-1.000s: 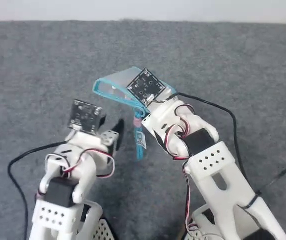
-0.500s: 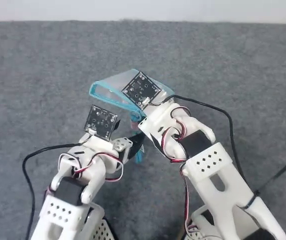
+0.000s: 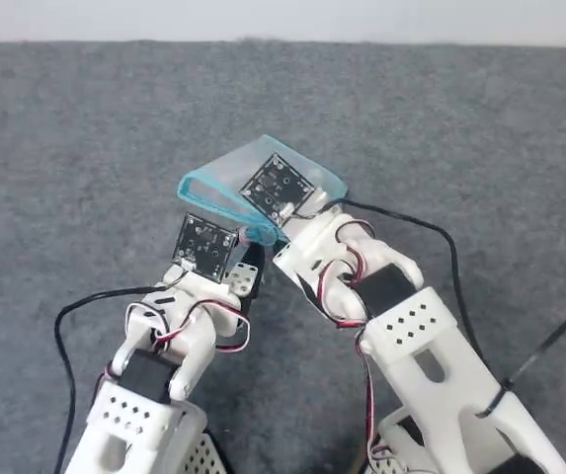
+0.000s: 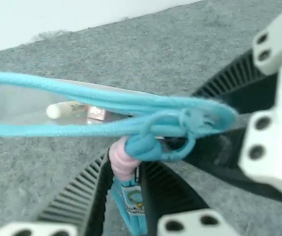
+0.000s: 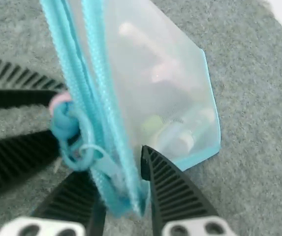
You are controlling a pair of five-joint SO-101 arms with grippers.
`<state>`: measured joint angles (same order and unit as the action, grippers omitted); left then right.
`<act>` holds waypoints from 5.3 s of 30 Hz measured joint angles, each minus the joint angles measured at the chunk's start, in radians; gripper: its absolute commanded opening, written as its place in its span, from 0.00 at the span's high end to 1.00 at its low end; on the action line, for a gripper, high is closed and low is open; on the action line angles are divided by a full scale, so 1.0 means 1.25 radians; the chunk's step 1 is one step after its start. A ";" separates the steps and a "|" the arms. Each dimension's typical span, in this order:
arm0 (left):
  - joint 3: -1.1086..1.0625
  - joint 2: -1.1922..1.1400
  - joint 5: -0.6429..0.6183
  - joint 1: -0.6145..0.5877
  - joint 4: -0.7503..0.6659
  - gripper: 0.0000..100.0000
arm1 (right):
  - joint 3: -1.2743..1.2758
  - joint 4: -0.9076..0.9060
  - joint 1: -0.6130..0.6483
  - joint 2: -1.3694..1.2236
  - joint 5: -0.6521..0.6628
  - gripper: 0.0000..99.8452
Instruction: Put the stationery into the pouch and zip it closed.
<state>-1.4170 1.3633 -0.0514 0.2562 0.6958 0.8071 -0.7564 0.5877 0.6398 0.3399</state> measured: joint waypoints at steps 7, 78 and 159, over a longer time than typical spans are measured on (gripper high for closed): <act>0.054 0.000 0.000 -0.120 0.102 0.99 | 0.059 0.060 -0.033 -0.001 0.017 0.99; -0.228 0.176 -0.064 -0.387 -0.152 0.76 | 0.653 -0.314 -0.323 0.928 0.021 0.96; -0.227 0.276 -0.066 -0.411 0.376 0.76 | 0.685 -0.439 -0.610 0.927 0.021 0.96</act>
<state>-1.7008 1.7085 -0.1343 -0.2578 1.1653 1.6632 -1.3057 -0.1749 1.7983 0.3659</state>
